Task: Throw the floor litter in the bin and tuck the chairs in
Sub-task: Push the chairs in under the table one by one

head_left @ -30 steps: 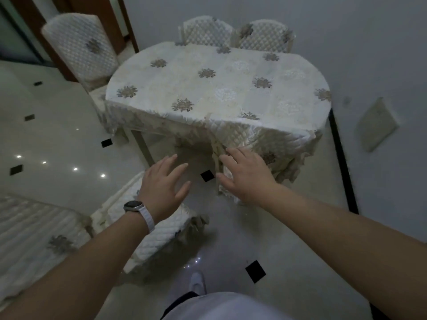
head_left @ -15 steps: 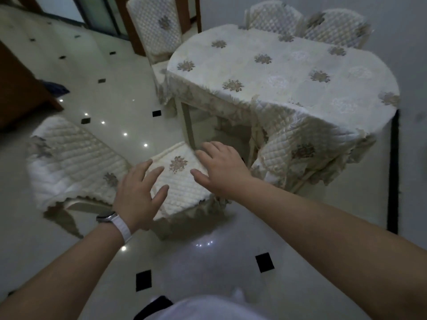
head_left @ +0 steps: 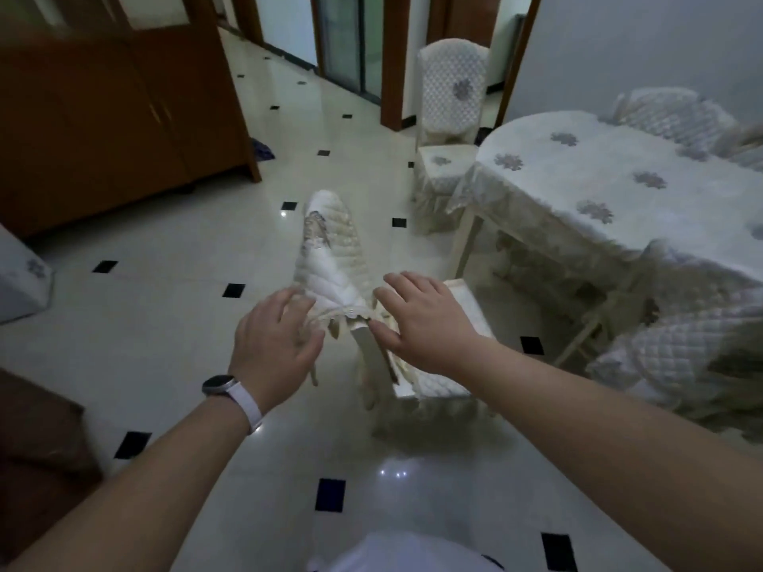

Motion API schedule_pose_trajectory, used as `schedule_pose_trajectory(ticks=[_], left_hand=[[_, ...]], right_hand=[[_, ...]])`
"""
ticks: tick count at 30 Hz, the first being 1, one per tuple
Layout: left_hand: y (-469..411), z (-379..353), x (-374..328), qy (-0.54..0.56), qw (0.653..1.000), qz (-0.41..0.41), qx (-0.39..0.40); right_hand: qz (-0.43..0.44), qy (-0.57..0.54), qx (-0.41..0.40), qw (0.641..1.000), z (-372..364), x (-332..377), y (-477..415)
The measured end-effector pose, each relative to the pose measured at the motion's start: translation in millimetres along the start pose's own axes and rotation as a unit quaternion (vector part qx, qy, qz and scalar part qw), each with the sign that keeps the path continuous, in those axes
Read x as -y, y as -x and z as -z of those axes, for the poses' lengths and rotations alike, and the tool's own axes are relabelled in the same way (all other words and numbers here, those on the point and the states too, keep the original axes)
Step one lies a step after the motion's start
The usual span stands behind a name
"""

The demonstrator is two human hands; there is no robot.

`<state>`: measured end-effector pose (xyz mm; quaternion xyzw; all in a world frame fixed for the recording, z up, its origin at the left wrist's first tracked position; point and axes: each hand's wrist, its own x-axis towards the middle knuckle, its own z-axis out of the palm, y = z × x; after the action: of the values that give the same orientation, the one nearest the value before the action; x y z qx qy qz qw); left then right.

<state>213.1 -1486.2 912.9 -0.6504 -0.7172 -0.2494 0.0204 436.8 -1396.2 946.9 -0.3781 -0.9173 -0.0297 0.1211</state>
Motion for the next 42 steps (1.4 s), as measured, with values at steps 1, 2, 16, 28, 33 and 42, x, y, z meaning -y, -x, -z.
schedule_pose_trajectory(ticks=[1,2,16,28,33,42], left_hand=[[2.8,7.4,19.7,0.001,1.0,0.011,-0.003],[6.5,14.4,38.3,0.003,1.0,0.019,-0.006],[0.8,53.2,189.8,-0.012,0.998,0.053,-0.02],[-177.4,17.3,277.1,-0.041,0.997,0.045,0.047],[-266.0,-2.3,286.4,-0.035,0.998,-0.019,0.056],[-366.7,-53.7,295.9,0.017,0.976,-0.192,0.097]], right_hand=[[0.001,-0.007,0.003,1.0,-2.6,18.0,-13.9],[0.002,-0.011,0.009,1.0,-5.3,34.3,-26.2],[0.075,-0.011,0.005,0.997,-60.8,124.0,-153.4],[0.036,-0.037,0.021,0.998,-137.9,77.3,-327.2],[0.029,-0.025,0.006,0.999,-145.7,36.7,-379.3],[-0.087,0.022,-0.012,0.996,-151.1,1.2,-405.9]])
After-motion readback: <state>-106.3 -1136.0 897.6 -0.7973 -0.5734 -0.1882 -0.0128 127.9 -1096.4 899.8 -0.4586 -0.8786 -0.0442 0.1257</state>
